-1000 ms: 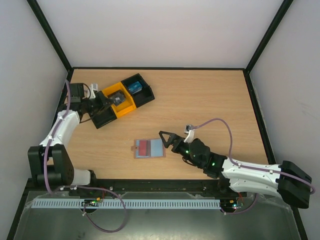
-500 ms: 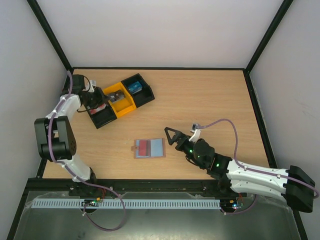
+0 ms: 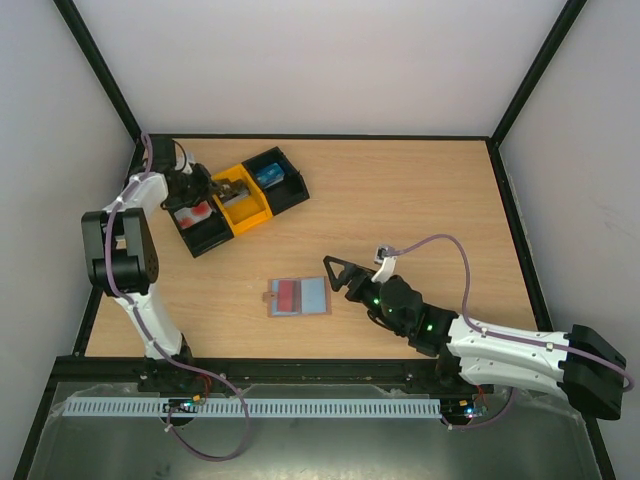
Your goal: Take the credit cards out of the card holder
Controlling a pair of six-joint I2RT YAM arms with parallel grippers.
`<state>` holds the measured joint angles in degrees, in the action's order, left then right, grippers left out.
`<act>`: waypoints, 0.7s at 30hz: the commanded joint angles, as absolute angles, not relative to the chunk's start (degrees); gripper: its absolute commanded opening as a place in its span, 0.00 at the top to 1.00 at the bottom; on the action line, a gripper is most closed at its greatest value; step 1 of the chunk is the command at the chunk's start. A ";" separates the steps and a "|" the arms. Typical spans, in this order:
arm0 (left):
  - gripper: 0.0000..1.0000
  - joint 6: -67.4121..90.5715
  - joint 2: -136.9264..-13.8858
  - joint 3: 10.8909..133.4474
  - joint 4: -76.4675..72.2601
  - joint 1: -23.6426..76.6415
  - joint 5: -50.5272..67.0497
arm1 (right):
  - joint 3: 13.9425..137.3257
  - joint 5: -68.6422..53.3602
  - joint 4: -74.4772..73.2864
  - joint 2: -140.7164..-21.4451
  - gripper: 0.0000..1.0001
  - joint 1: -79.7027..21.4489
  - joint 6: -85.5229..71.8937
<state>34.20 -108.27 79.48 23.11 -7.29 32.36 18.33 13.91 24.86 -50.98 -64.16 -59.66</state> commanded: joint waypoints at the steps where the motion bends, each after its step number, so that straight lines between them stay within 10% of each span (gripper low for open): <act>1: 0.97 35.21 -110.01 81.02 24.24 -6.68 30.84 | 20.58 14.72 24.77 -51.21 0.02 -64.42 -57.54; 21: 0.92 38.42 -115.10 83.97 21.86 -6.22 26.79 | 20.10 16.43 24.22 -52.27 0.02 -64.43 -57.07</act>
<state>37.26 -113.54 81.80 22.26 -6.28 28.99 19.00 14.13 24.84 -51.92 -64.16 -58.00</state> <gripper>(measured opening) 0.061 0.977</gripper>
